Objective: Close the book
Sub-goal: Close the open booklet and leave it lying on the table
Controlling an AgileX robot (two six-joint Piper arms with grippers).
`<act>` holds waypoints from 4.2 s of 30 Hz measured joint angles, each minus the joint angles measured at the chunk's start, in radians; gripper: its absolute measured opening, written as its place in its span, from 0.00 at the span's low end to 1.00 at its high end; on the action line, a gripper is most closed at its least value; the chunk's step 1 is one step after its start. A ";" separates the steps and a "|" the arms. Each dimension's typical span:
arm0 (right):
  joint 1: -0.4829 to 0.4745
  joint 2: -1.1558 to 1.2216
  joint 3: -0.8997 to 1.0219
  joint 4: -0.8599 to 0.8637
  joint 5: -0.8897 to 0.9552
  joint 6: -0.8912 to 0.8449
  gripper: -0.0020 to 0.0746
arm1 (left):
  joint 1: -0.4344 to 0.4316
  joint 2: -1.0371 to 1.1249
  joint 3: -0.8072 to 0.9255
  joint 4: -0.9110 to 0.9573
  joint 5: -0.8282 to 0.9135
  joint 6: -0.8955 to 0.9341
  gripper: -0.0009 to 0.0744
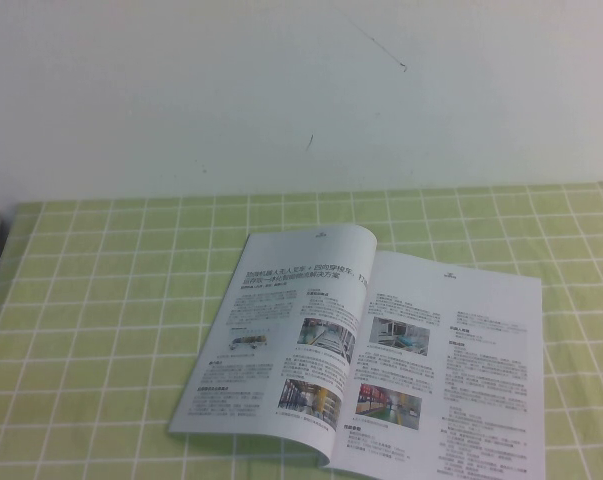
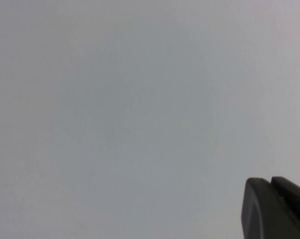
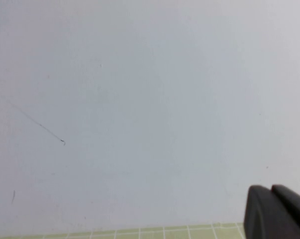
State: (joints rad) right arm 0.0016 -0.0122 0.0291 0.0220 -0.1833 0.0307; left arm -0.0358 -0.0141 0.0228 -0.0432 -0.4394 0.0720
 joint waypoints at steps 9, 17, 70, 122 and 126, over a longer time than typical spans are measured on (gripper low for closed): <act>0.000 0.000 0.000 0.002 0.000 -0.031 0.02 | 0.000 0.000 0.000 -0.008 0.001 0.000 0.01; 0.000 0.000 0.000 0.006 -0.079 -0.031 0.02 | 0.000 0.000 0.000 -0.017 0.028 -0.031 0.01; 0.279 1.653 -0.651 0.798 0.648 -1.080 0.02 | -0.181 1.536 -0.967 -0.811 0.991 0.630 0.01; 0.279 1.493 -0.729 0.239 0.932 -0.601 0.02 | -0.614 1.616 -1.296 -0.579 0.912 0.585 0.01; 0.279 1.344 -0.812 0.011 1.136 -0.430 0.02 | -0.614 1.471 -1.296 -0.388 0.927 0.472 0.01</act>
State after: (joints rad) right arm 0.2808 1.3317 -0.7828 0.0327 0.9526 -0.3991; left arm -0.6500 1.4569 -1.2732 -0.4317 0.4873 0.5435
